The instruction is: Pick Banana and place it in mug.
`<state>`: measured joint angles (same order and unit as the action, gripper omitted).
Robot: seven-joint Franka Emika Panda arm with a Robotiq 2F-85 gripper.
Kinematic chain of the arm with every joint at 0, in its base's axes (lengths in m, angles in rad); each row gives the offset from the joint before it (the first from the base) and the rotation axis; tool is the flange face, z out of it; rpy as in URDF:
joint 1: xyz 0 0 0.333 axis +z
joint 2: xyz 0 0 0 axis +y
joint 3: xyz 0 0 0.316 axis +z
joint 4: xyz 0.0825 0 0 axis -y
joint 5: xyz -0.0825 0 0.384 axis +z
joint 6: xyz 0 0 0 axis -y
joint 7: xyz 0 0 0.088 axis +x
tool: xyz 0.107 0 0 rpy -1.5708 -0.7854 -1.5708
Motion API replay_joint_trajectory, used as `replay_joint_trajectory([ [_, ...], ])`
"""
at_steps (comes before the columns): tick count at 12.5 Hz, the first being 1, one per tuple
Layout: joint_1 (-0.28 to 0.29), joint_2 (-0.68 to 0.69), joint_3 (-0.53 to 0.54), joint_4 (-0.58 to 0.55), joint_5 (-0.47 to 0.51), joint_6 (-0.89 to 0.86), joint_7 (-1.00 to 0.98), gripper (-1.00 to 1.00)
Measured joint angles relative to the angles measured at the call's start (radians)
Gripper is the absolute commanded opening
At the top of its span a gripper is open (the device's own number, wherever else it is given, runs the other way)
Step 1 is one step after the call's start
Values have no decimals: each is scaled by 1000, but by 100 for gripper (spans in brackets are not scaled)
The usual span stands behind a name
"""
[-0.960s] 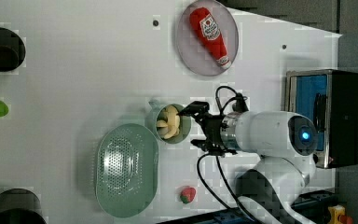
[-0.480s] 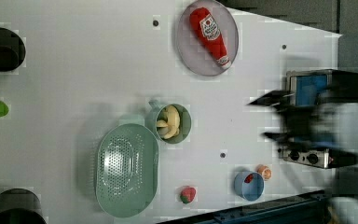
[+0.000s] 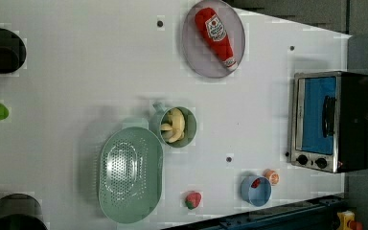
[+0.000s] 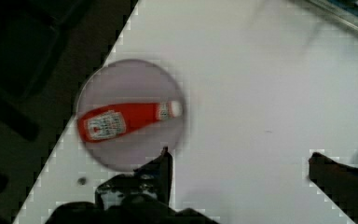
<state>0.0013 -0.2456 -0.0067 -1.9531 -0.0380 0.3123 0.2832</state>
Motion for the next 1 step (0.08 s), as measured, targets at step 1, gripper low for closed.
replay_joint_trajectory([
  [1, -18, 10, -21, 24, -27, -42, -54, 100],
])
